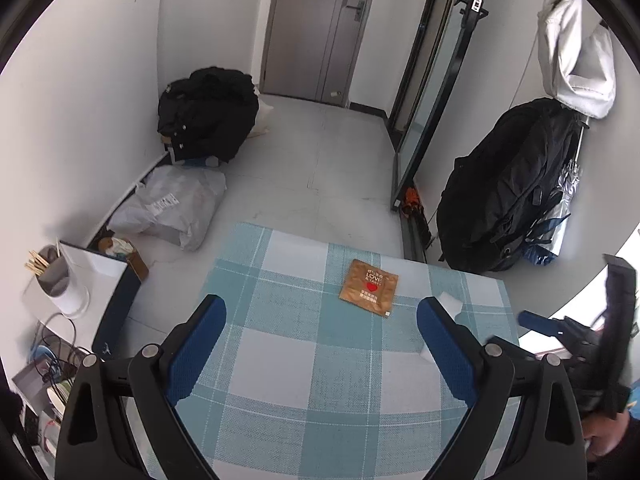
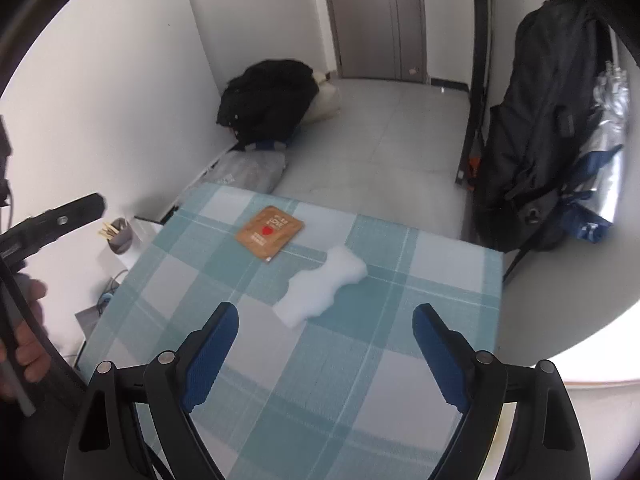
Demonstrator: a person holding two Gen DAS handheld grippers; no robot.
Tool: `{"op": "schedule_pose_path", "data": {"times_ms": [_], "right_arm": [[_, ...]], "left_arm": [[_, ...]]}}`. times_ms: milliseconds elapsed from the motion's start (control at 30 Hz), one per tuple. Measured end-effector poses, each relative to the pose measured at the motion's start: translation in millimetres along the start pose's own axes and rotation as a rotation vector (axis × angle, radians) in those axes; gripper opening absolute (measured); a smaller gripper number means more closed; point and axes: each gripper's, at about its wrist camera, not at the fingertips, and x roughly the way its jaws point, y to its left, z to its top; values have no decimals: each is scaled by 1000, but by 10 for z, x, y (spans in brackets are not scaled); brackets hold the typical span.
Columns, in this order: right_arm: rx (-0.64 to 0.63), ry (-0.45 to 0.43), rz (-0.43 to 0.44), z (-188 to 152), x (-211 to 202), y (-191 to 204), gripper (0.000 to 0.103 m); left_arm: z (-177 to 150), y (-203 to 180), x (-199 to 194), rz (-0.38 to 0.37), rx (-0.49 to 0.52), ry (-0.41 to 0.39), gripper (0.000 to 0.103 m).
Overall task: Collect trash
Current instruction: 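Lower the right tool onto the white foam piece and close on it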
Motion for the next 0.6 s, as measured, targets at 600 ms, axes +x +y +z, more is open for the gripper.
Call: {"op": "schedule_pose_path", "data": {"times_ms": [600], "right_arm": [[5, 50, -75, 108, 879, 15, 88]], "left_arm": [[-20, 151, 277, 52, -55, 92, 95]]}}
